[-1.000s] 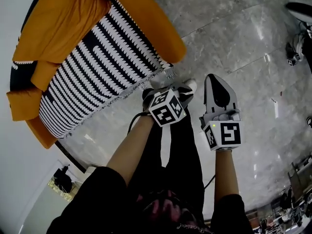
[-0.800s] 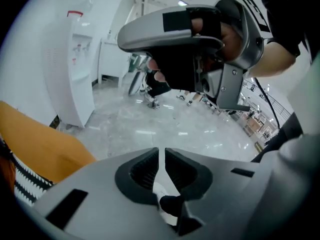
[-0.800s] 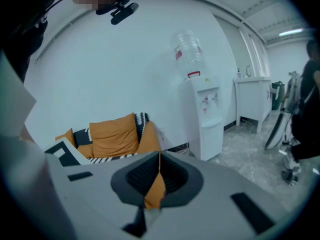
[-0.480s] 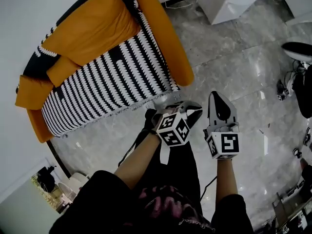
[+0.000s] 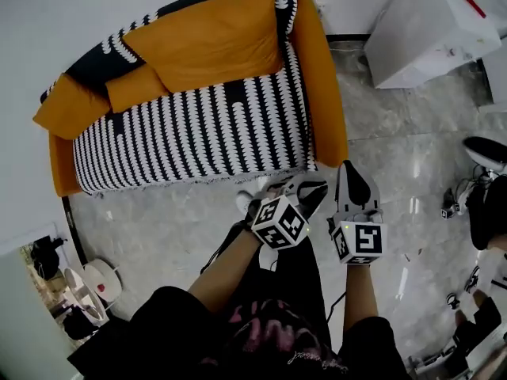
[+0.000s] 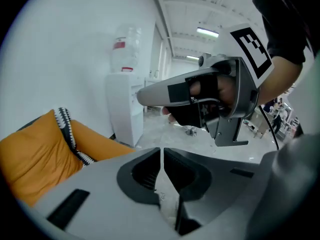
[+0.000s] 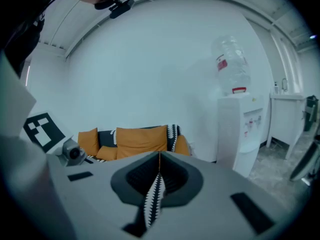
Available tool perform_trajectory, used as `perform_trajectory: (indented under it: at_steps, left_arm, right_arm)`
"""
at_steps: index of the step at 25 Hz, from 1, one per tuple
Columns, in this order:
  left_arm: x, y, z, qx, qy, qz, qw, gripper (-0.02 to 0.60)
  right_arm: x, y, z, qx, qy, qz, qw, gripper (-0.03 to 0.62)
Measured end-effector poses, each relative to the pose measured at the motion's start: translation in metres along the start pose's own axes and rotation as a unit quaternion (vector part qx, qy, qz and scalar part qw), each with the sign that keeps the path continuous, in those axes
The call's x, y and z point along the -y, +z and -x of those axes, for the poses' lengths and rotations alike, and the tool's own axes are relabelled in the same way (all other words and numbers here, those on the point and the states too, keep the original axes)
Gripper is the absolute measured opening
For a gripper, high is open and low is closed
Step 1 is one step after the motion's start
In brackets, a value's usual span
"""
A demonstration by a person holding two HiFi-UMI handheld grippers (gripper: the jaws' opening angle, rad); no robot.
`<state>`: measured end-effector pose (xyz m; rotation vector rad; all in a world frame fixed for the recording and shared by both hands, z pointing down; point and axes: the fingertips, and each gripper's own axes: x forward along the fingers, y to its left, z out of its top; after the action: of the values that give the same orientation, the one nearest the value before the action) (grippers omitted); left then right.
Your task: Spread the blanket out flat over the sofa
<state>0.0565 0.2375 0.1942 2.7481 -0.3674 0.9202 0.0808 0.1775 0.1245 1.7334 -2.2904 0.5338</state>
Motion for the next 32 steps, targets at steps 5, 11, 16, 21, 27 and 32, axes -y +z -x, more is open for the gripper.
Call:
perform_trajectory:
  at_steps: [5, 11, 16, 21, 27, 32]
  left_arm:
    - [-0.046, -0.011, 0.059, 0.029, 0.053, 0.035, 0.9975, 0.028]
    - [-0.086, -0.016, 0.120, 0.056, 0.100, 0.047, 0.9923, 0.026]
    - [-0.113, -0.018, 0.176, 0.080, 0.145, 0.058, 0.9844, 0.026]
    - [-0.136, -0.036, 0.240, 0.109, 0.199, 0.094, 0.9694, 0.025]
    - [-0.153, -0.050, 0.316, 0.135, 0.261, 0.117, 0.9487, 0.023]
    - [-0.169, -0.052, 0.369, 0.151, 0.312, 0.117, 0.9305, 0.023]
  right_arm:
    - [-0.048, 0.029, -0.026, 0.008, 0.010, 0.017, 1.000, 0.021]
    - [-0.094, 0.055, -0.038, 0.013, 0.009, 0.045, 0.999, 0.021]
    - [-0.135, 0.076, -0.049, 0.022, 0.013, 0.057, 0.998, 0.021]
    - [-0.198, 0.100, -0.059, 0.039, 0.045, 0.079, 0.995, 0.021]
    - [-0.252, 0.124, -0.058, 0.053, 0.067, 0.097, 0.992, 0.021]
    - [-0.280, 0.140, -0.059, 0.066, 0.082, 0.109, 0.988, 0.021]
